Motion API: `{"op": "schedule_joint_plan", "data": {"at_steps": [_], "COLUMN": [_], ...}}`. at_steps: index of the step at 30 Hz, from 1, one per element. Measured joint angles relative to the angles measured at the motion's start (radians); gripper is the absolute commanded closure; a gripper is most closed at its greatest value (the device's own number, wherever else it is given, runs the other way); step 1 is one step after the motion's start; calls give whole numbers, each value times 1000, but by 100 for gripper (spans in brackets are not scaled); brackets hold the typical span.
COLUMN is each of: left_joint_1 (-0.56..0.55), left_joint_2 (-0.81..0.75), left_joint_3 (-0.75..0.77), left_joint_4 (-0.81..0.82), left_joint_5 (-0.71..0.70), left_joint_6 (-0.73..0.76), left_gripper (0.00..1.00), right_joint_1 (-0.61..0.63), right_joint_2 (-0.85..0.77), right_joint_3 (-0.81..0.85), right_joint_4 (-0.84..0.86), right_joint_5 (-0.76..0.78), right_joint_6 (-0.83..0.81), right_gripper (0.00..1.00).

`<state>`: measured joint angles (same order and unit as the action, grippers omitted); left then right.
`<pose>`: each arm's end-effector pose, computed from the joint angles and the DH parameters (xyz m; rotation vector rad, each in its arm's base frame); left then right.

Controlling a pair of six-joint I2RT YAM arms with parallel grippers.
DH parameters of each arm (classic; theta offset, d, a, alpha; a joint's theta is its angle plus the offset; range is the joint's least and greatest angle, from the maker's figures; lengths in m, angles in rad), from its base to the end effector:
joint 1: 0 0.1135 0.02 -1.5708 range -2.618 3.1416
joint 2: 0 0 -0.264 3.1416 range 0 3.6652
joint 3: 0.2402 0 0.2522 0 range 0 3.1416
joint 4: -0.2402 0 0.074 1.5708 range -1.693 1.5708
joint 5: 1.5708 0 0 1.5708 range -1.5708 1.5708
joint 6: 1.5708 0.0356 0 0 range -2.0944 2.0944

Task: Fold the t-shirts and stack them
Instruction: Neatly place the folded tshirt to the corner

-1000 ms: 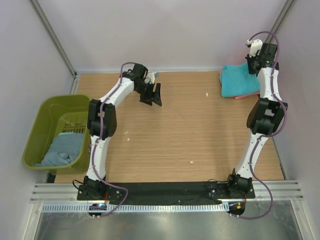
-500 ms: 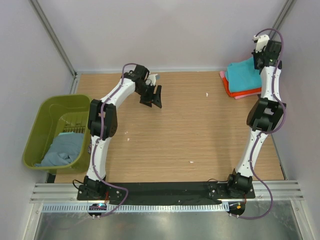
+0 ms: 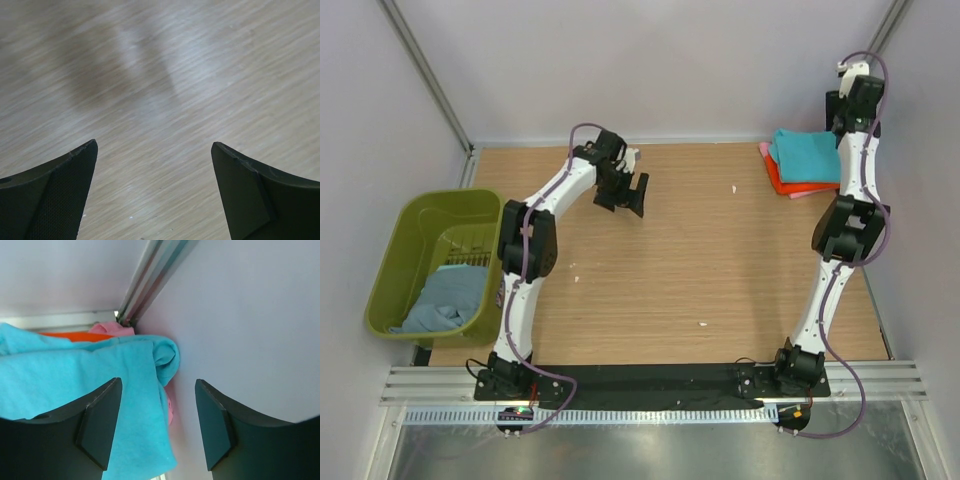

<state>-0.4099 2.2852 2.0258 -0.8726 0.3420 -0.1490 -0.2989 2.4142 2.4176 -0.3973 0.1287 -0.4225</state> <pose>0.4454 -0.2065 0.2108 0.4623 2.7102 -0.6250 0.5366 -0.1701 0.3079 -0.0378 2.0095 -0.5940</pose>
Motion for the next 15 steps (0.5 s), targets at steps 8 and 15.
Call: {"op": "schedule_joint_plan", "data": {"at_steps": [8,15], "left_joint_1": [-37,-41], "left_joint_2": [-67,-211], "left_joint_3": [89,101], "left_joint_4": [5,29], "left_joint_5": [-444,-653], "left_joint_6": [2,32], "left_gripper": [0,0], "right_joint_1": [67,185], "right_joint_2": [-302,-674], "right_joint_3": [-128,-482], "right_joint_4": [-26,-7], "right_joint_5": [-173,-481], "right_joint_6": [176,406], "right_gripper": [1,0]}}
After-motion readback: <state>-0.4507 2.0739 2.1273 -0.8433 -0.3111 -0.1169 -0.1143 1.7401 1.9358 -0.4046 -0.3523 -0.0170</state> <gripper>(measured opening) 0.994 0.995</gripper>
